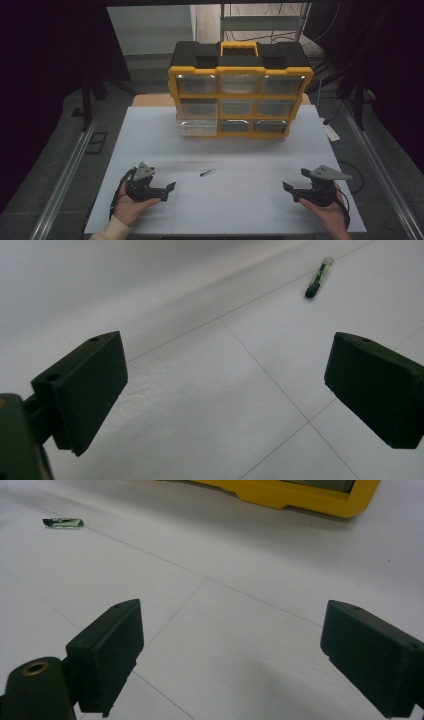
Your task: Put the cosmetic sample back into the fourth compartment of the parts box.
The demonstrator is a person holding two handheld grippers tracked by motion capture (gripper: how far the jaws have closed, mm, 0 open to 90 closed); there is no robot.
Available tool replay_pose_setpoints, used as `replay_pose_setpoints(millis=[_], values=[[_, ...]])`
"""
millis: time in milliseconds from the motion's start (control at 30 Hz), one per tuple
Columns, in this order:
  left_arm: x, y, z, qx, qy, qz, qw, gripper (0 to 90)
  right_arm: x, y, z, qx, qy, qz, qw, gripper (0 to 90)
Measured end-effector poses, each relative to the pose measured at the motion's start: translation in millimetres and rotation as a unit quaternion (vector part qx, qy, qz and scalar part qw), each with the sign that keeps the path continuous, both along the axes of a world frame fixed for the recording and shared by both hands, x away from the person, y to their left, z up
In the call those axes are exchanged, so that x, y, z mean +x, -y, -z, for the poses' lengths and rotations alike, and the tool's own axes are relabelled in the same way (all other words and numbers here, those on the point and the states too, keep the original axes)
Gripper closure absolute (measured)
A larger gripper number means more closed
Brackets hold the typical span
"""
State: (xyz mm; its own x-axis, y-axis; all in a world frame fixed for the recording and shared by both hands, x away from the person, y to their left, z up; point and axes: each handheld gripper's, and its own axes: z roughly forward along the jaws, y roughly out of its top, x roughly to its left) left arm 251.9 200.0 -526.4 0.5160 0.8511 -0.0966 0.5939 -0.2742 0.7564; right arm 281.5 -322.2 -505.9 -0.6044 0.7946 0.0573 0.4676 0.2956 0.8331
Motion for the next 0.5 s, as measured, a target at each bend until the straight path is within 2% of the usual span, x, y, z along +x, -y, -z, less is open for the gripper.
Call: replay_pose_setpoints(millis=[233,500], values=[[1.8,1.6,-2.9,0.006,0.012,-0.001,0.9999,4.7,2.4,2.0,2.2,0.004,-0.005,-0.003,1.0000,11.3],[0.4,-0.2,-1.1,0.004,0.012,0.003,0.9999,5.8,1.1,-1.7,1.7,-0.004,-0.005,-0.003,1.0000,11.9]])
